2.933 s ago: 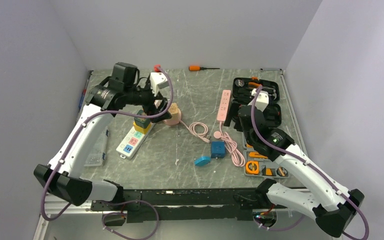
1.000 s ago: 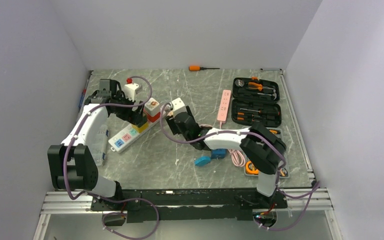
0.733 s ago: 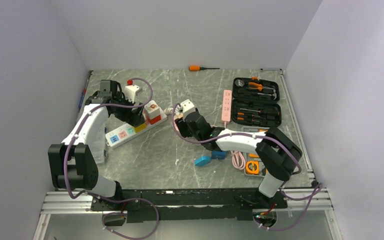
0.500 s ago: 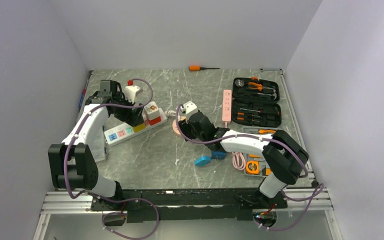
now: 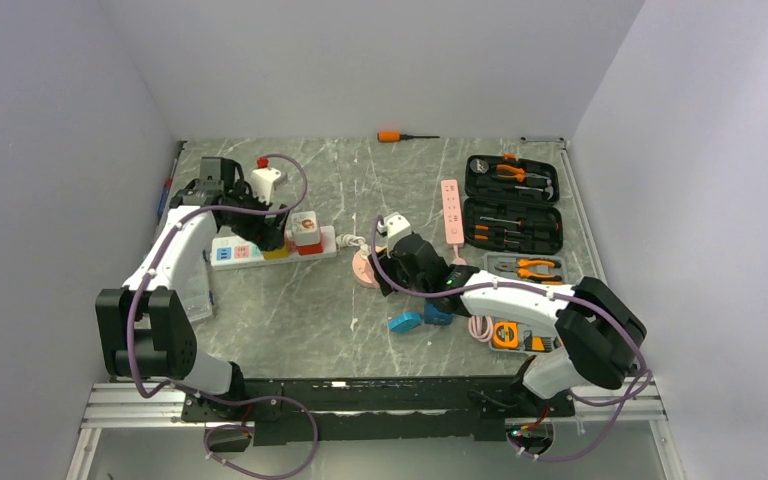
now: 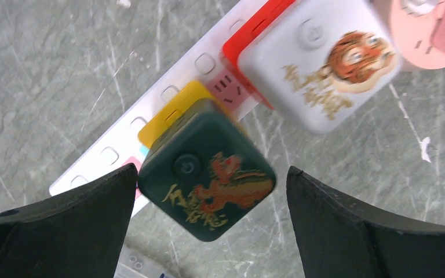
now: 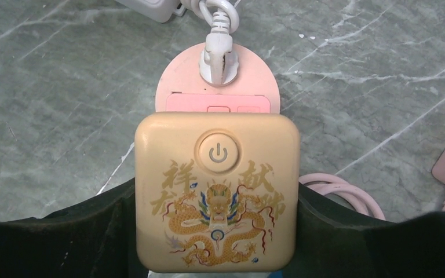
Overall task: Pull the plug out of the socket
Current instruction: Move the socket to the center of the board, then remove the plug from the socket.
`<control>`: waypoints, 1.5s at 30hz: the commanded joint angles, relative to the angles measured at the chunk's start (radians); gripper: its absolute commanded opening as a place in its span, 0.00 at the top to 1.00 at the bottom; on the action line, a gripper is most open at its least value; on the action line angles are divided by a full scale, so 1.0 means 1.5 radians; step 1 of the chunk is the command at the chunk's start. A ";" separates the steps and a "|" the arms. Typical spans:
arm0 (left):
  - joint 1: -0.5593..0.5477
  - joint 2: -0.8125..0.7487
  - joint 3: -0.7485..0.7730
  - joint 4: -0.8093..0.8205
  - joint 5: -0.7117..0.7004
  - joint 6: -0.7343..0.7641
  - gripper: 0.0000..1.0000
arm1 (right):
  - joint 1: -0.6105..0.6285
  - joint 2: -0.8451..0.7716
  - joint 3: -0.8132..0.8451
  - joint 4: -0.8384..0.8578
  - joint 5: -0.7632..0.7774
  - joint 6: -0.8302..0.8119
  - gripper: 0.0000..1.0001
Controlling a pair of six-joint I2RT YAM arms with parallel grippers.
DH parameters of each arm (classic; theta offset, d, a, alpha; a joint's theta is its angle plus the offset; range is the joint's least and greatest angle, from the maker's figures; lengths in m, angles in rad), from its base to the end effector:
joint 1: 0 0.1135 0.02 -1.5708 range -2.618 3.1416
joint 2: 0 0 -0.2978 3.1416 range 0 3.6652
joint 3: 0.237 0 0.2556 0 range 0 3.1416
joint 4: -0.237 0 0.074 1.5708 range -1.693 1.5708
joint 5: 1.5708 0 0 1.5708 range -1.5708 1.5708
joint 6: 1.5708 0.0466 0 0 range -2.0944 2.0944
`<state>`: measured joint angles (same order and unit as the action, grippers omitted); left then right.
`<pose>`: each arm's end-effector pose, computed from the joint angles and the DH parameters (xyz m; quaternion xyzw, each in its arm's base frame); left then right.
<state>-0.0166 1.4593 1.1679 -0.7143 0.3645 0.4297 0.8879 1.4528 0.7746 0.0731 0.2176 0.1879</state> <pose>0.3047 -0.0217 0.2963 0.2583 0.9098 -0.1141 0.3041 0.2062 0.2375 0.2321 -0.2545 0.8443 0.1539 0.4457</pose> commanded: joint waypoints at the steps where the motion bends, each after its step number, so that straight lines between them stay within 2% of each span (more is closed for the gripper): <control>1: -0.032 -0.035 0.052 -0.021 0.062 0.008 0.01 | -0.006 -0.022 -0.002 -0.001 0.029 -0.008 0.31; 9: -0.086 -0.061 0.120 -0.082 0.142 0.016 0.01 | 0.015 0.001 -0.004 0.037 0.029 -0.035 0.22; 13: -0.133 -0.050 0.141 -0.042 0.142 0.032 0.01 | 0.019 -0.007 -0.010 0.051 0.050 -0.053 0.22; 15: -0.165 -0.029 0.162 -0.031 0.126 0.053 0.01 | 0.019 -0.014 -0.010 0.050 0.056 -0.062 0.22; 22: -0.215 0.092 0.197 0.020 0.176 0.148 0.01 | 0.019 -0.029 -0.025 0.055 0.055 -0.072 0.23; 29: -0.221 0.174 0.188 0.055 0.216 0.191 0.01 | 0.020 -0.059 -0.075 0.079 0.062 -0.088 0.23; 37: -0.256 0.241 0.191 0.020 0.185 0.335 0.01 | 0.020 -0.093 -0.097 0.073 0.094 -0.076 0.23; 45: -0.279 0.364 0.326 -0.106 0.181 0.414 0.02 | 0.020 -0.136 -0.106 0.064 0.087 -0.042 0.23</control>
<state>-0.4259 1.9465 1.5429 -0.7670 0.6231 0.9447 0.9188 1.3071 0.6205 0.1627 0.3321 0.0879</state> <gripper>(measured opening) 0.993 0.771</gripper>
